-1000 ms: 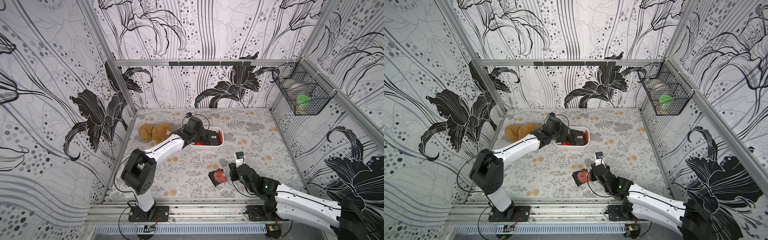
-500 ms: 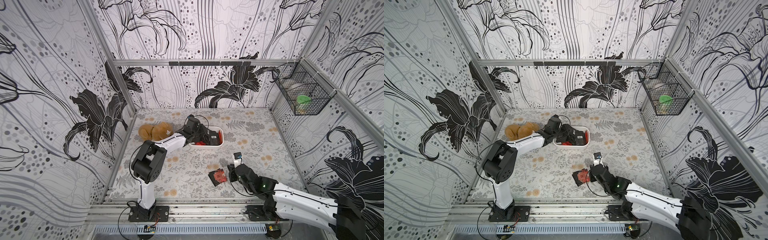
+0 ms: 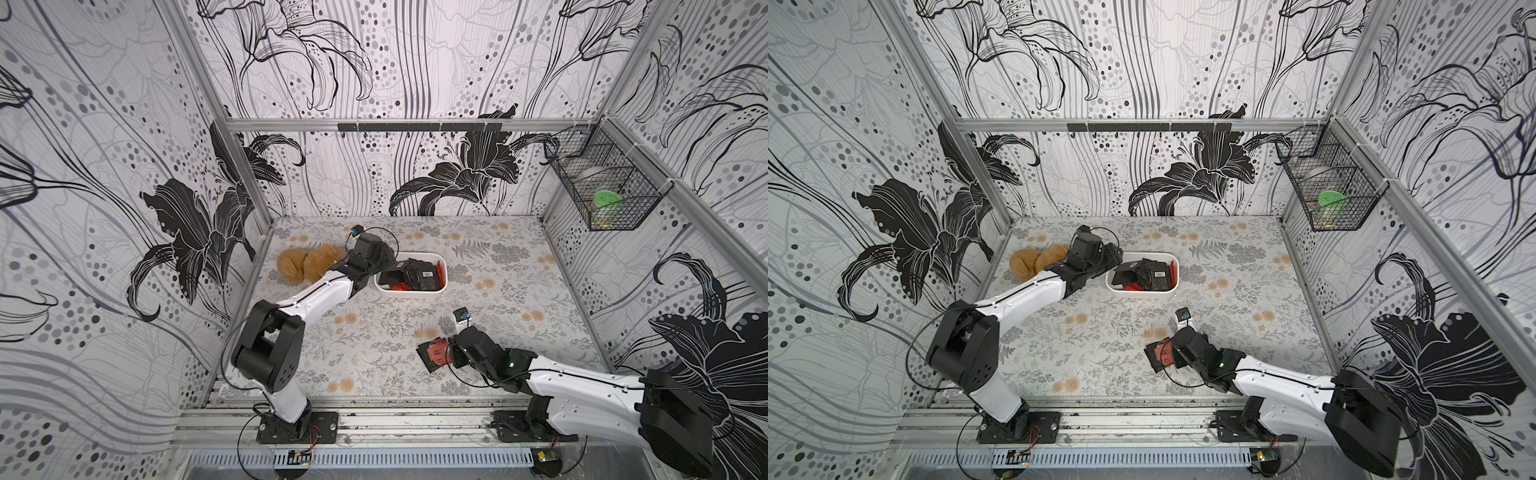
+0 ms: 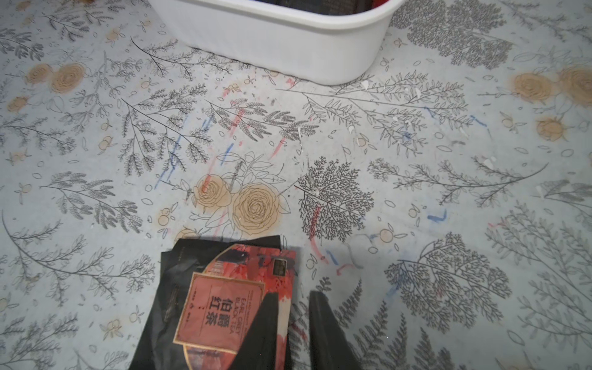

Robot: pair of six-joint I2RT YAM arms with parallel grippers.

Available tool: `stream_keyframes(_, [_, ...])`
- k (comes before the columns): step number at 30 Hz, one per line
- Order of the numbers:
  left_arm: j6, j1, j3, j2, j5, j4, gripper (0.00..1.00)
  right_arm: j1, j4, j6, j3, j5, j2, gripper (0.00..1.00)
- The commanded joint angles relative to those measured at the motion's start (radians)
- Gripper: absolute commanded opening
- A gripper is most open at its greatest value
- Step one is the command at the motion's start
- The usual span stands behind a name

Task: Put the tea bags into the storage box
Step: Place the tea bag in the storage box, then move the tea bag to the center of the board.

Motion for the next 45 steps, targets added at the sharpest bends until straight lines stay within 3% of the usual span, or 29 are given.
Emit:
stream_keyframes(1, [0.008, 0.002, -0.084, -0.101, -0.045, -0.007, 0.61, 0.004, 0.003, -0.008, 0.034, -0.013, 0.038, 0.23])
stream_keyframes(6, [-0.011, -0.063, -0.249, -0.223, 0.072, 0.042, 0.62, 0.002, 0.004, -0.015, 0.059, -0.051, 0.095, 0.20])
stream_keyframes(11, [-0.060, -0.209, -0.379, -0.290, 0.065, 0.037, 0.62, 0.000, -0.013, -0.005, 0.071, -0.049, 0.128, 0.19])
stream_keyframes(19, [-0.234, -0.393, -0.583, -0.355, 0.015, 0.107, 0.61, 0.001, -0.014, -0.043, 0.117, -0.146, 0.240, 0.07])
stream_keyframes(23, [-0.289, -0.420, -0.652, -0.372, 0.009, 0.149, 0.60, 0.002, -0.010, -0.060, 0.147, -0.203, 0.304, 0.02])
stream_keyframes(33, [-0.352, -0.471, -0.705, -0.362, 0.004, 0.198, 0.57, 0.006, 0.067, -0.099, 0.153, -0.379, 0.352, 0.01])
stream_keyframes(45, [-0.484, -0.557, -0.785, -0.338, 0.016, 0.329, 0.48, 0.008, 0.058, -0.104, 0.173, -0.387, 0.401, 0.00])
